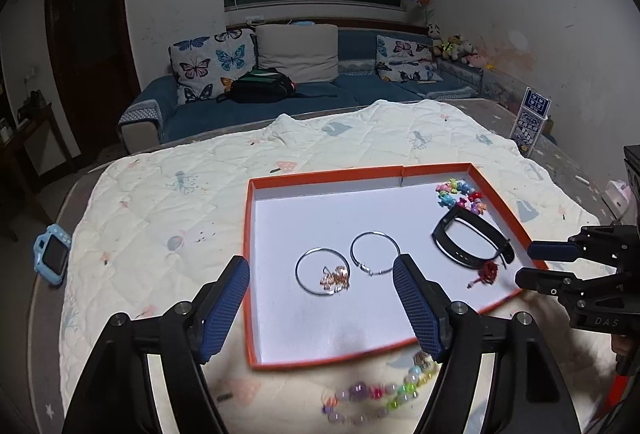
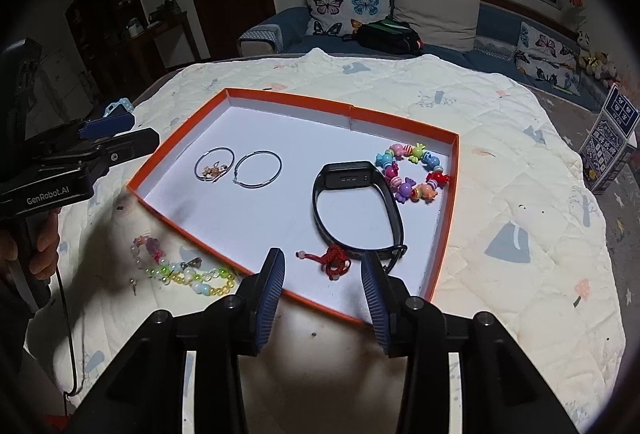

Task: Organize jewelry
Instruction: 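Withdraw both open grippers from the tray toward the remaining jewelry, then grasp the small silver ring with the right gripper while the left grasps the pearl-bead bracelet, then lift the bead bracelet with the left gripper while the right carries the ring over the tray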

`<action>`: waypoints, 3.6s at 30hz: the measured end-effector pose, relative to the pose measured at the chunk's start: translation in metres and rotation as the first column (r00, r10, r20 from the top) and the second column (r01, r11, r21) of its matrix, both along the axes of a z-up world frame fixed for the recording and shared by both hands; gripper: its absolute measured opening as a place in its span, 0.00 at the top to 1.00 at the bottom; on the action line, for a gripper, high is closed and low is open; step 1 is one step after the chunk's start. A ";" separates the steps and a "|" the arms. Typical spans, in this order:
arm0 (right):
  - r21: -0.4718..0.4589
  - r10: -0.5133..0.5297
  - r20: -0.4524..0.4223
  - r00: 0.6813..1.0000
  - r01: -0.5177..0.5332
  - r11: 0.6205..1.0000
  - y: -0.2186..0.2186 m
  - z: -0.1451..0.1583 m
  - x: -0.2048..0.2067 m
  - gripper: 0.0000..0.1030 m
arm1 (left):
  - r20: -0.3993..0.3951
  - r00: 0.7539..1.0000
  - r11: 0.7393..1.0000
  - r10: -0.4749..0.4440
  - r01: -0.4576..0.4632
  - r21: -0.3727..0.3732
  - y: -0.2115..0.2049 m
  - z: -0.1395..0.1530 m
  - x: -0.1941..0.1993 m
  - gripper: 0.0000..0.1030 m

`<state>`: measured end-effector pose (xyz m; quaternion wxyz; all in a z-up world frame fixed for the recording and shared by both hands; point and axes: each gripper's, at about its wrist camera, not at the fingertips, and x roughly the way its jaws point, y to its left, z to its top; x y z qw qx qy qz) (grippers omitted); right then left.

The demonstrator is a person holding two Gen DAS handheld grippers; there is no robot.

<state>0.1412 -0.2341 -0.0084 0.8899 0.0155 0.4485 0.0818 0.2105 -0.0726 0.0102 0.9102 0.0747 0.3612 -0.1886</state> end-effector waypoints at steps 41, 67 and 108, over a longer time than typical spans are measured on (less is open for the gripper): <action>0.035 0.162 -0.067 0.985 -0.160 0.987 0.051 -0.040 -0.022 0.71 | -0.136 0.982 0.990 -0.129 0.135 0.036 0.023 -0.072 -0.078 0.41; 0.019 0.171 -0.063 0.983 -0.170 0.985 0.053 -0.042 -0.022 0.75 | -0.104 0.910 0.906 -0.401 0.410 0.102 -0.005 -0.081 -0.081 0.77; 0.020 0.141 0.018 0.990 -0.141 0.990 0.048 -0.008 -0.043 0.82 | 0.067 0.950 0.949 -0.304 0.308 -0.066 0.019 0.021 -0.092 0.91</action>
